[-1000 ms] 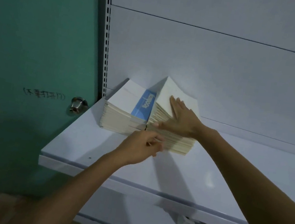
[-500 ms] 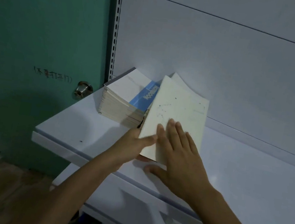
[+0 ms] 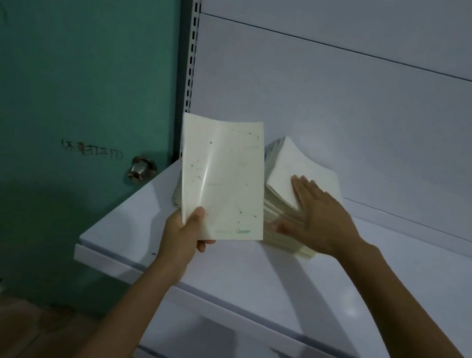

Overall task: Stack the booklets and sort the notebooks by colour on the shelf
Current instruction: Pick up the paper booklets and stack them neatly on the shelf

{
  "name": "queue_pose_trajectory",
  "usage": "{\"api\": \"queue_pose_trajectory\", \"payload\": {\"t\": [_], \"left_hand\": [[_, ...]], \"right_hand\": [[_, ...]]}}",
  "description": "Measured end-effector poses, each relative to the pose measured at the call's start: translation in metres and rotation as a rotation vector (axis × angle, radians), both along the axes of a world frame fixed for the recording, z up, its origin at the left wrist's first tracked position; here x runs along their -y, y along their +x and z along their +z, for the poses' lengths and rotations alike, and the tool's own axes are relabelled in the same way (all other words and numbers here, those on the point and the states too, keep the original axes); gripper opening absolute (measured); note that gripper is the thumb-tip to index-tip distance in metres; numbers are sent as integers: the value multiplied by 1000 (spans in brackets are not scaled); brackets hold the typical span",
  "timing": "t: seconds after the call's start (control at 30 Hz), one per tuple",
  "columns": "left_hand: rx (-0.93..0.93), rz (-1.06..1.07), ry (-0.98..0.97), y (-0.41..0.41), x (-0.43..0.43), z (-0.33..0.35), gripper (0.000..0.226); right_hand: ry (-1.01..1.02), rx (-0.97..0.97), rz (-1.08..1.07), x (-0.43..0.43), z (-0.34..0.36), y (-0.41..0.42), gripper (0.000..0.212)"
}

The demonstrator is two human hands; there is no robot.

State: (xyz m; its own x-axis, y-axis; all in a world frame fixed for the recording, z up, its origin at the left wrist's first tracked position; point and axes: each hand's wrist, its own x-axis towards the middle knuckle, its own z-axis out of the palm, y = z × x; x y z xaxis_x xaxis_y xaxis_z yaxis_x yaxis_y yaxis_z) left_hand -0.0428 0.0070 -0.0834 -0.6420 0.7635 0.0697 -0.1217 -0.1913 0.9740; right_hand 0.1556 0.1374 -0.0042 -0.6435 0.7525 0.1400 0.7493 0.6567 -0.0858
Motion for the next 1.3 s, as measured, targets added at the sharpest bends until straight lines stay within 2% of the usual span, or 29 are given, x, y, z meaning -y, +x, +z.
{"api": "queue_pose_trajectory", "payload": {"t": [0.07,0.13,0.23,0.3,0.4,0.47,0.53,0.63,0.7,0.8,0.87,0.97,1.07,1.17,1.23,1.3], "left_hand": [[-4,-49,20,0,1,1,8],[9,-83,25,1,2,3,8],[25,-124,22,0,3,4,13],[32,-148,21,-1,3,5,18],[54,-173,21,-3,5,5,20],[64,-189,38,-4,6,5,15],[119,-181,45,-5,5,4,15],[277,-199,63,-11,6,5,47],[292,-238,70,-13,7,4,54],[194,-199,18,-10,12,4,47],[148,-141,39,-7,16,4,31],[102,-84,106,0,29,7,31],[40,-12,141,14,51,10,27],[35,18,173,45,77,6,20],[51,4,174,75,91,2,23],[87,-21,172,110,99,-4,26]], "right_hand": [[41,-68,1,10,-2,11,71],[3,-156,-4,22,1,20,54],[0,-535,-83,42,11,23,42],[171,-657,-82,64,20,15,41],[541,-456,38,96,10,-13,55],[637,-262,138,110,-6,-36,55],[651,-112,159,117,-25,-53,50],[584,22,110,119,-41,-64,43],[508,78,78,121,-45,-68,55],[397,145,81,126,-44,-68,87],[367,113,140,127,-39,-65,89],[306,-139,191,129,-32,-51,73],[230,-622,90,136,-30,-25,53],[-106,-981,-87,146,-32,16,64],[-401,-1056,-130,150,-30,48,75],[-611,-1091,-96,156,-29,86,71]]}}
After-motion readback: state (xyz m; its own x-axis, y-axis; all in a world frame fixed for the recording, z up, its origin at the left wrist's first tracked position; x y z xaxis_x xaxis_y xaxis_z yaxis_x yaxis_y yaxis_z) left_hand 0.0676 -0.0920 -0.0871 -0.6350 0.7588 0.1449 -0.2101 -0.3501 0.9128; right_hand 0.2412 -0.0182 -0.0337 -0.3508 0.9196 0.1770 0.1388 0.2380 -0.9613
